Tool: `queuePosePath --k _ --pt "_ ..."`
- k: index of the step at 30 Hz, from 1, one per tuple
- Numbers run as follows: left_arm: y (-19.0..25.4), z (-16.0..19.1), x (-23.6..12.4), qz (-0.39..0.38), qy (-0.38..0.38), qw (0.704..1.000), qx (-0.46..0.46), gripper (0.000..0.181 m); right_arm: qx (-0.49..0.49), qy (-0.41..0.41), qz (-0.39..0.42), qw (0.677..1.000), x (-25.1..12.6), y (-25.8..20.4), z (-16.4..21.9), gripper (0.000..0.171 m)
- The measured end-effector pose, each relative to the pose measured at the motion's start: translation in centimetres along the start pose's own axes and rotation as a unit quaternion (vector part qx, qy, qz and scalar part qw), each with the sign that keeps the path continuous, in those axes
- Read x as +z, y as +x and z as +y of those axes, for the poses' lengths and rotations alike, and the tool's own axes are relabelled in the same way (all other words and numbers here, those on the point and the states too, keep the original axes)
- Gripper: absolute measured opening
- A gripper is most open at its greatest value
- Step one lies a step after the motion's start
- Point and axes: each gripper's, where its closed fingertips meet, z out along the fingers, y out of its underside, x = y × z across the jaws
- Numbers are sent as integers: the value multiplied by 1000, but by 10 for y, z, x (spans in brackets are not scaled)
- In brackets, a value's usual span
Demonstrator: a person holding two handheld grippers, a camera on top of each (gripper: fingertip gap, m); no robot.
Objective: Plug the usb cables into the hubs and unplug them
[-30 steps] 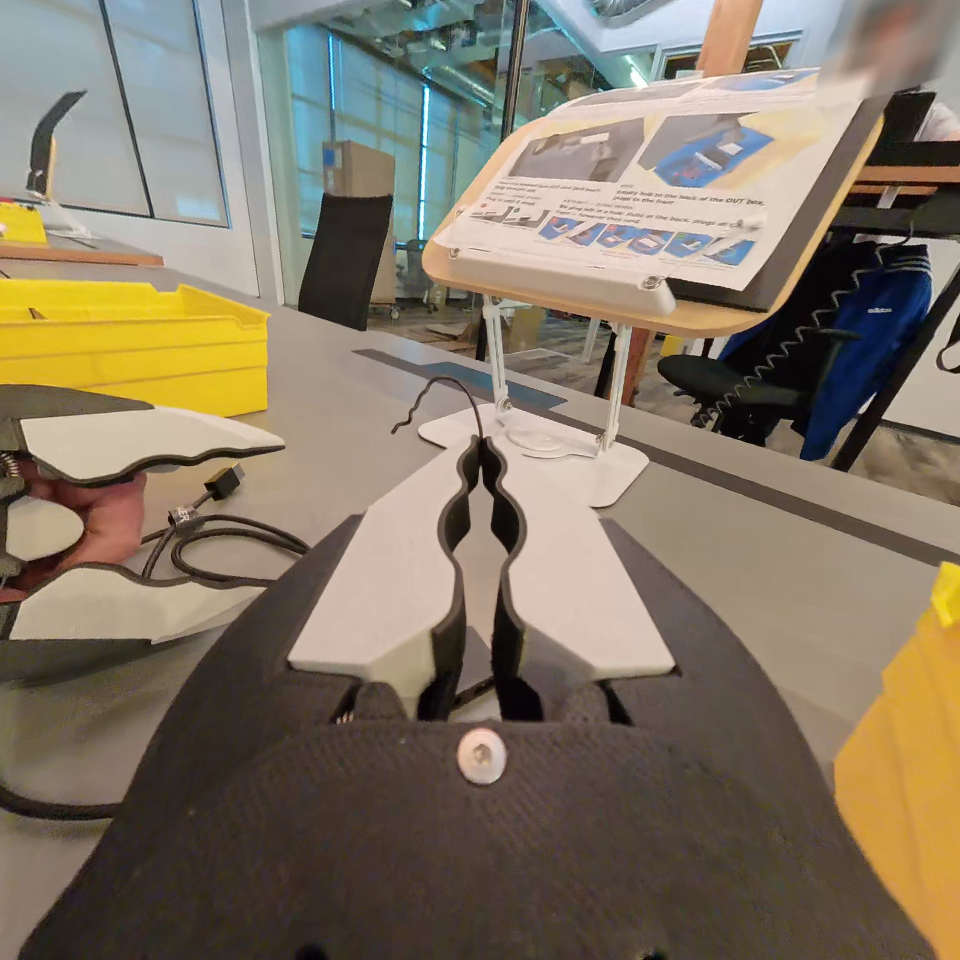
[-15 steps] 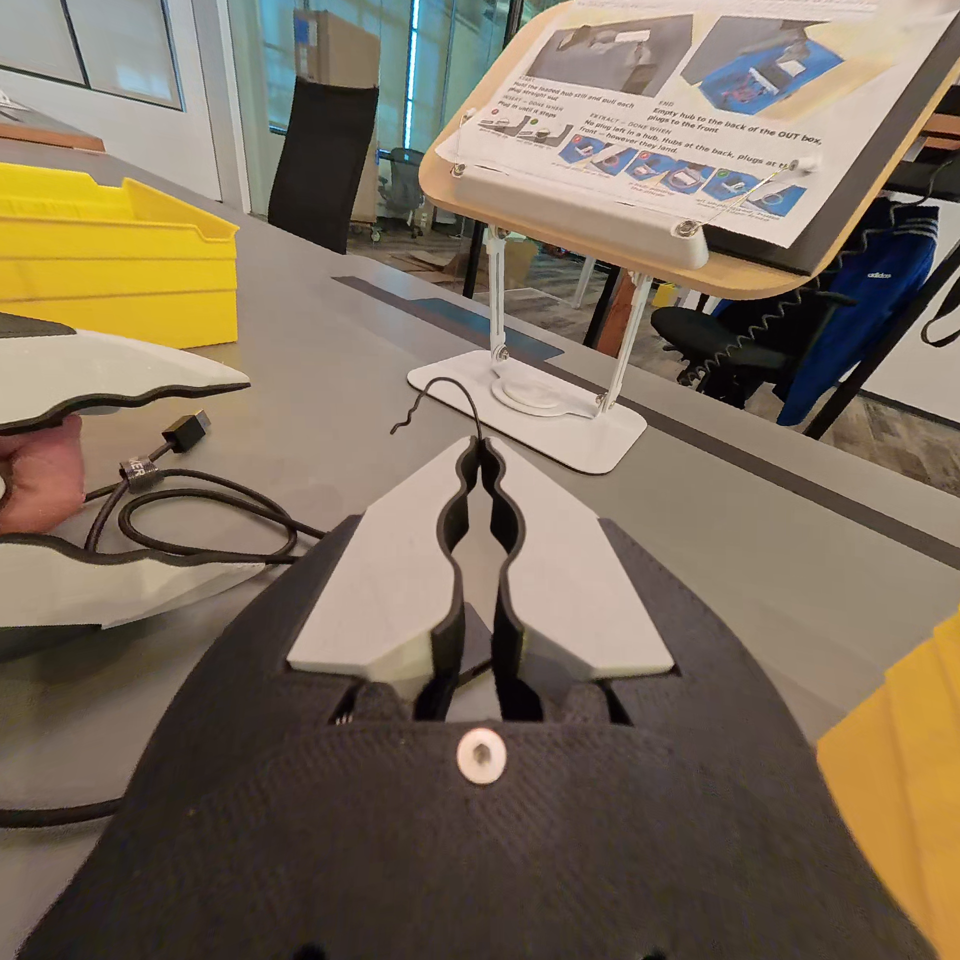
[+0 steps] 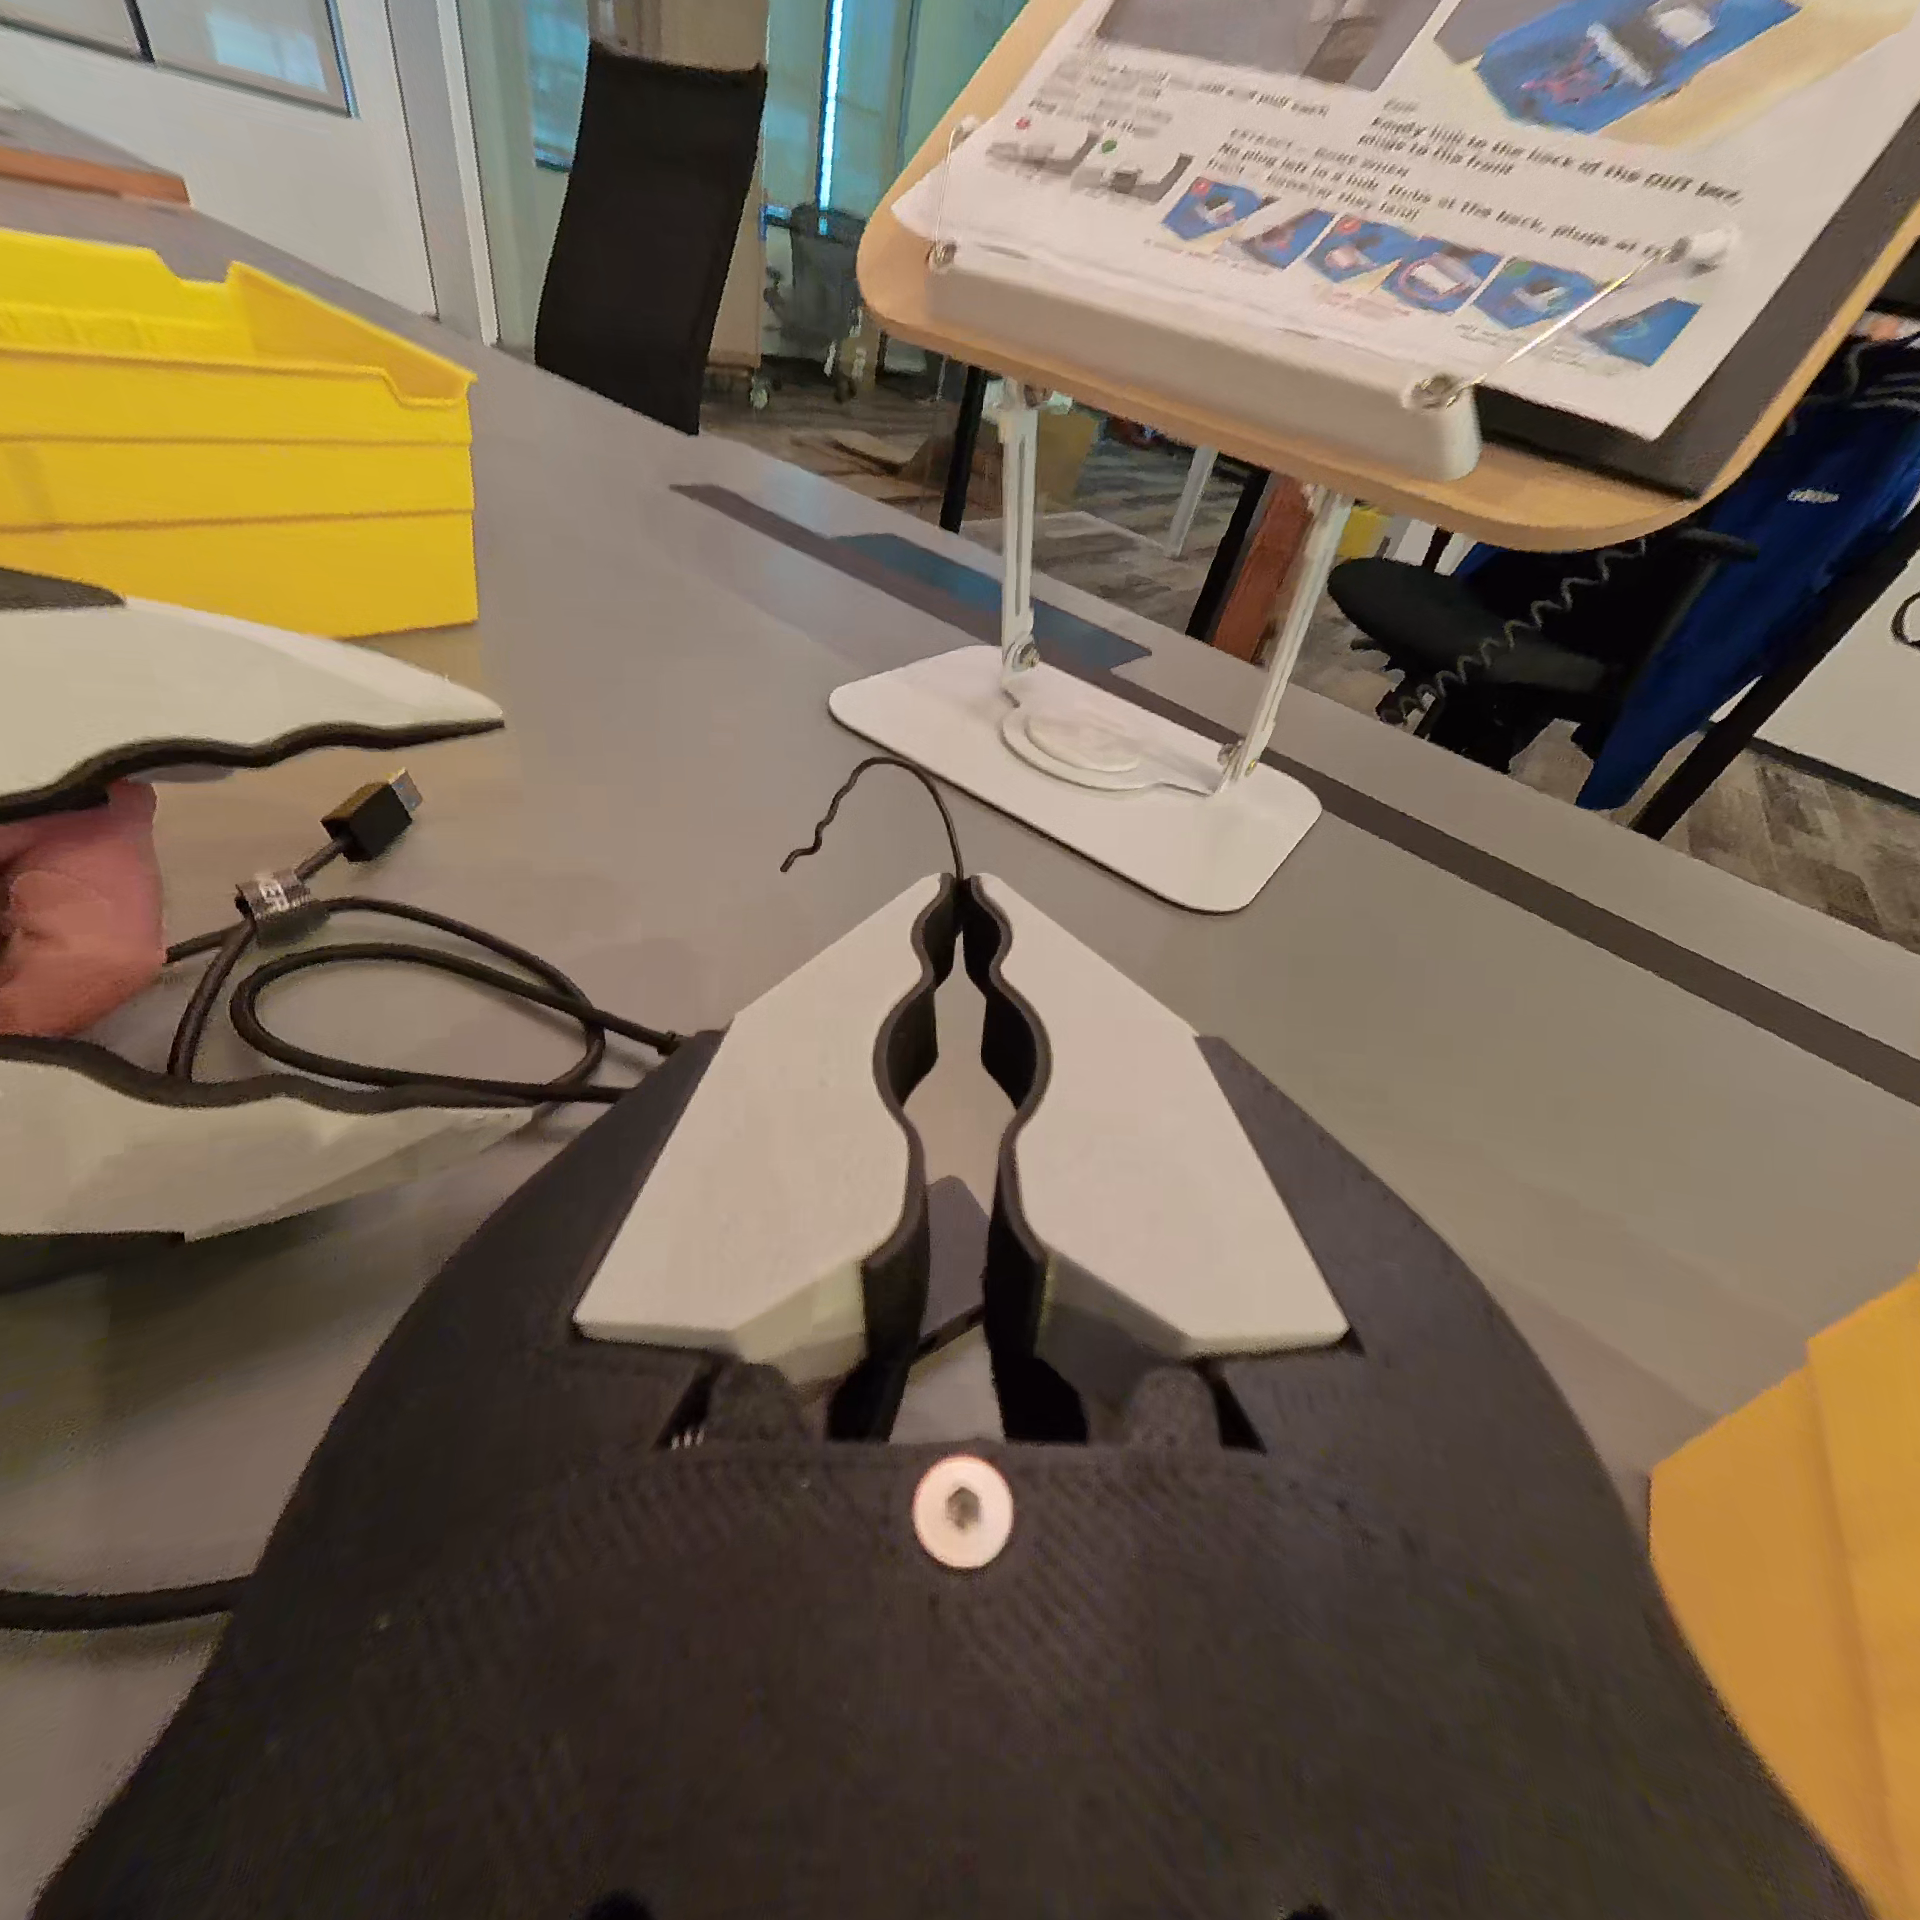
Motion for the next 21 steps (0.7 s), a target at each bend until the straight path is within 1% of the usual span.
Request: queuePosePath --k 4,7,9,11,12,13,15,16,17,18,19,21 --pt "-2 1 1 6 -3 1000 -15 82 -12 -43 -17 999 9 -7 11 0" --pt "-5 1 2 11 0 999 -32 91 -1 -62 -33 998 12 -9 16 0" --pt "-4 3 6 38 -2 998 -42 97 24 -73 -32 997 15 -4 19 0" --pt "-10 8 10 64 -13 995 -81 117 41 -91 -48 994 18 -5 24 0" --pt "-14 14 12 83 -31 990 -108 123 46 -99 -52 993 18 -6 24 17" --pt "-17 22 12 105 -51 984 -135 124 56 -105 -59 991 19 -8 21 33" --pt "-24 32 11 143 -77 970 -182 133 70 -120 -73 988 21 -14 16 47" --pt "-23 37 9 167 -91 963 -193 133 64 -140 -75 985 23 -16 20 57" --pt "-23 43 7 183 -103 957 -201 134 57 -171 -74 981 25 -18 30 61" --pt "-26 47 7 185 -106 955 -208 133 63 -203 -70 975 26 -17 40 59" --pt "-28 51 6 187 -109 953 -213 130 79 -222 -68 970 28 -17 46 61" --pt "-35 59 7 174 -124 949 -231 119 94 -231 -66 966 29 -17 47 64"
